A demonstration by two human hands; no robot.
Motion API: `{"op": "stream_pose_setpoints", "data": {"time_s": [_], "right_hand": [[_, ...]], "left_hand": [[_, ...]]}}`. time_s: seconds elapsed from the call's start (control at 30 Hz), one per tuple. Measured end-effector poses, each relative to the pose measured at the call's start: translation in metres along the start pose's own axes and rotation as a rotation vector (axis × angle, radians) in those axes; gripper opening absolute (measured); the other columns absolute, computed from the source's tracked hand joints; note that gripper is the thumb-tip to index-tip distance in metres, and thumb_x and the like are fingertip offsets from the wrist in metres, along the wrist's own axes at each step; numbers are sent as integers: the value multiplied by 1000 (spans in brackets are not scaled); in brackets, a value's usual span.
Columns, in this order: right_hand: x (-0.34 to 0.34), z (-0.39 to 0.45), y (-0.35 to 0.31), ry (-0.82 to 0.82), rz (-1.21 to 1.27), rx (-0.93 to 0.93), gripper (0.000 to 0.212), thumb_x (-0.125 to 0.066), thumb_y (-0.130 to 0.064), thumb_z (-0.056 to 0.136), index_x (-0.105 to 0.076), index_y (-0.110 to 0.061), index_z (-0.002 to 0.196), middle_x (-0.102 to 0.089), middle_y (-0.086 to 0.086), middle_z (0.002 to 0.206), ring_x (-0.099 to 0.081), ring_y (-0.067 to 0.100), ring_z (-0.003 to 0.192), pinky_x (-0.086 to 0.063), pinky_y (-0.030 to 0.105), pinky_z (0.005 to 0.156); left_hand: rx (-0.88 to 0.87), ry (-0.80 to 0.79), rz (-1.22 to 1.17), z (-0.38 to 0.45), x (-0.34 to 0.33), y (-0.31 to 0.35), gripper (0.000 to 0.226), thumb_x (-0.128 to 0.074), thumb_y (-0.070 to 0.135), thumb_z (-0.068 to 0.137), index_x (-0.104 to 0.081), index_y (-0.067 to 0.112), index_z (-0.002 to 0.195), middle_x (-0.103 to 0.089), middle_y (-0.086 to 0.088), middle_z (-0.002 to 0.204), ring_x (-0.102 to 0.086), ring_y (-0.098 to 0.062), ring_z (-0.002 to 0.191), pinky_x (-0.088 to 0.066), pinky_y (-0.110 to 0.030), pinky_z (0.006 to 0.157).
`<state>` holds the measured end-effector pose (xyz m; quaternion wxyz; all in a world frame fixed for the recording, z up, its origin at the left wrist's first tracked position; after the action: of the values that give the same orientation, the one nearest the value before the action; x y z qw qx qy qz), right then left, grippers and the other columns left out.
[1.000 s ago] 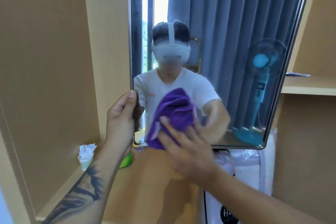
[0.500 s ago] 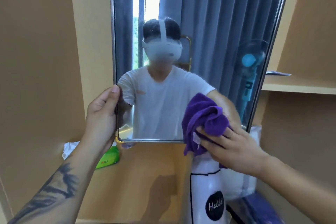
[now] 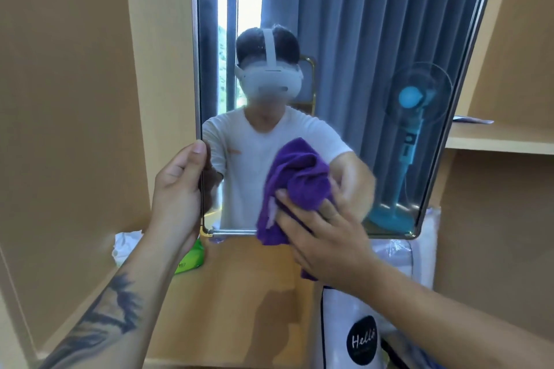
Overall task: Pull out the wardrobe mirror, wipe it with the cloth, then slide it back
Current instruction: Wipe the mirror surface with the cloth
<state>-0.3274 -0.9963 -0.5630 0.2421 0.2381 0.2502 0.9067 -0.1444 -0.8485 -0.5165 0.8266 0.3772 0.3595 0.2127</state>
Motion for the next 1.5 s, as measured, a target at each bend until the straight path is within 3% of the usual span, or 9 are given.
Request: {"op": "stream_pose_setpoints", "data": {"time_s": [0.2,0.4,0.63,0.8,0.87,1.0,1.13,1.37,1.5], "right_hand": [[-14,34,-41,25,82,58,42,-58,-19,96,-70,-20,136,-63,-1,147,-60,31,135,-41,60,115],[11,-19,50,-2,-23,186,44,-67,-23,96,-65,-20,139,-55,4,155,-57,33,136,-40,59,117],[40,-84,123,-153,-76,-76,29,-48,-23,106,-56,-13,133,-39,17,157,-53,45,124,-51,66,98],[26,-61,80,-1,-88,-242,30,-47,-15,100,-56,0,124,-37,17,151,-36,37,142,-42,65,96],[15,-39,49,8,-22,-341,38,-53,-17,95,-60,0,129,-43,18,153,-43,42,140,-46,67,99],[-16,10,-28,8,49,-176,36,-67,-15,90,-75,-11,124,-61,7,147,-52,35,139,-41,63,111],[-30,46,-76,18,159,-58,42,-54,-18,98,-69,-20,137,-62,1,148,-59,33,135,-38,60,117],[-19,-6,-14,-65,44,107,43,-53,-15,100,-64,-21,141,-58,1,151,-53,33,140,-35,59,121],[6,-58,45,-157,21,99,49,-48,-12,100,-51,-16,148,-42,5,161,-44,37,143,-38,60,118]], "left_hand": [[-24,-71,-63,1,2,-3,26,-69,50,94,-67,29,80,-52,7,66,-45,-8,57,-41,-22,51],[-36,-59,-13,4,5,-4,38,-80,71,77,-73,33,81,-58,11,71,-51,-9,64,-39,-17,48],[-55,-16,1,6,6,-8,54,-81,82,64,-75,32,83,-55,12,71,-47,-9,66,-41,-23,59],[-47,-3,-23,5,3,-9,35,-72,65,82,-65,30,80,-44,-2,81,-35,-16,73,-25,-33,63],[-44,-6,-23,4,2,-8,35,-71,64,83,-62,31,81,-44,-3,83,-35,-16,74,-25,-33,64],[-19,-3,-40,3,1,-6,31,-75,63,84,-67,32,83,-45,-2,83,-37,-15,74,-27,-31,62],[-38,-26,-63,3,0,-7,26,-68,49,93,-72,28,79,-55,7,71,-49,-6,60,-47,-20,56],[-22,-54,-1,9,6,-8,32,-74,60,90,-68,31,79,-51,4,73,-43,-13,69,-35,-23,55],[-32,-45,20,11,6,-9,35,-71,65,83,-69,31,79,-51,2,75,-45,-13,69,-35,-22,53]]}}
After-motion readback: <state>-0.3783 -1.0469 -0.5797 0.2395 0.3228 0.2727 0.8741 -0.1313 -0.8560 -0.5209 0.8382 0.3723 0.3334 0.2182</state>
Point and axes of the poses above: each hand's wrist, its own z-axis towards the middle knuckle, its own x-axis out of the back of the hand, y = z × x, the point moved 2 cm from there along z, towards the middle knuckle
